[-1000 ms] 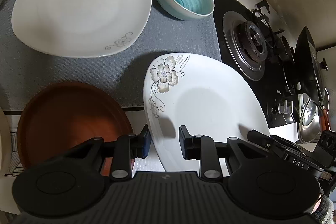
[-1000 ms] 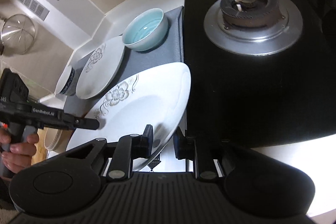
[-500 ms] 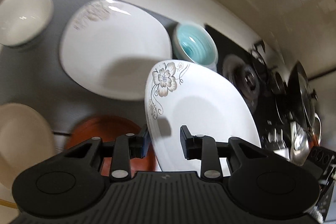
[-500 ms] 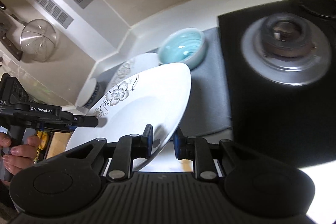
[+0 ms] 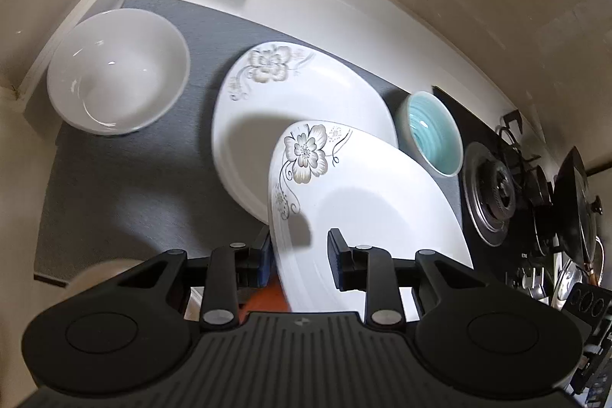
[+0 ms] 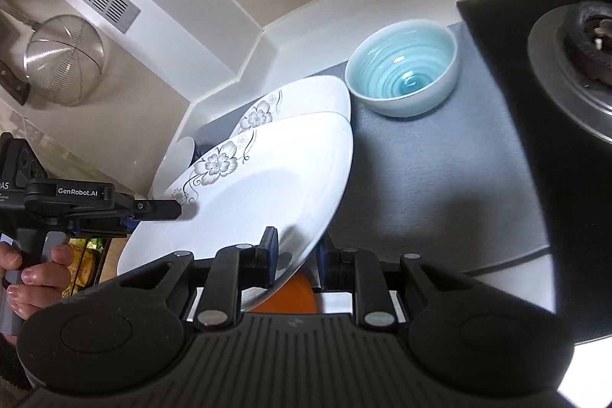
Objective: Organize plates and bowls
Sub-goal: 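Lift the floral plate with both grippers and carry it over the other floral plate, then lower the floral plate onto the other floral plate and open both grippers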
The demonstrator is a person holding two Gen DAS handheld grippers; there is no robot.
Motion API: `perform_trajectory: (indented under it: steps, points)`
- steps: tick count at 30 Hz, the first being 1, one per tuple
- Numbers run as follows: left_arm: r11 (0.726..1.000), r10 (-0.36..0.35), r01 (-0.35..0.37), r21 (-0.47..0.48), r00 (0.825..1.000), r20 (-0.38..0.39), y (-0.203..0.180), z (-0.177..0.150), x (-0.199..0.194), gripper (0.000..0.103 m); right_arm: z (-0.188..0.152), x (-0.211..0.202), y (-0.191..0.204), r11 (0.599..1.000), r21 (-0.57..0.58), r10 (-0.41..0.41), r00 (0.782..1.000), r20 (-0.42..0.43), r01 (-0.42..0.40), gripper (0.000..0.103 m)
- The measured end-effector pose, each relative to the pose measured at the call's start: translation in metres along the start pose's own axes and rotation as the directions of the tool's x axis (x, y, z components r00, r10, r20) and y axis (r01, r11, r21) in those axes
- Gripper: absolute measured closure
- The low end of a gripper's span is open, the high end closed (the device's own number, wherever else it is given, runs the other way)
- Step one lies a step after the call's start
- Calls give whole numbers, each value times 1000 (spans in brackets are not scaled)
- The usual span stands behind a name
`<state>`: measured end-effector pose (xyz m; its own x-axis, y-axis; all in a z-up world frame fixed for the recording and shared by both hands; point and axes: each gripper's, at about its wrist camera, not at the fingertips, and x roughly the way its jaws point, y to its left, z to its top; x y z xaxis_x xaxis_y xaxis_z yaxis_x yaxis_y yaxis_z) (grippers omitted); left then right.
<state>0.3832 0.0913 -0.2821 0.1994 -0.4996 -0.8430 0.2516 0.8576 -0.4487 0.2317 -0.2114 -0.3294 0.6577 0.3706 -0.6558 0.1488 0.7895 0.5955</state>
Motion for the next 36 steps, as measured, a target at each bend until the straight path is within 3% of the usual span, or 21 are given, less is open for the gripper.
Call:
perform_trajectory:
  steps: [20, 36]
  points:
    - [999, -21, 20, -30, 999, -45, 41, 35, 43, 73, 13, 53, 1, 988, 140, -61, 998, -17, 63, 80]
    - [995, -70, 64, -80, 995, -74, 52, 27, 32, 66, 10, 67, -10, 960, 273, -65, 998, 13, 59, 88]
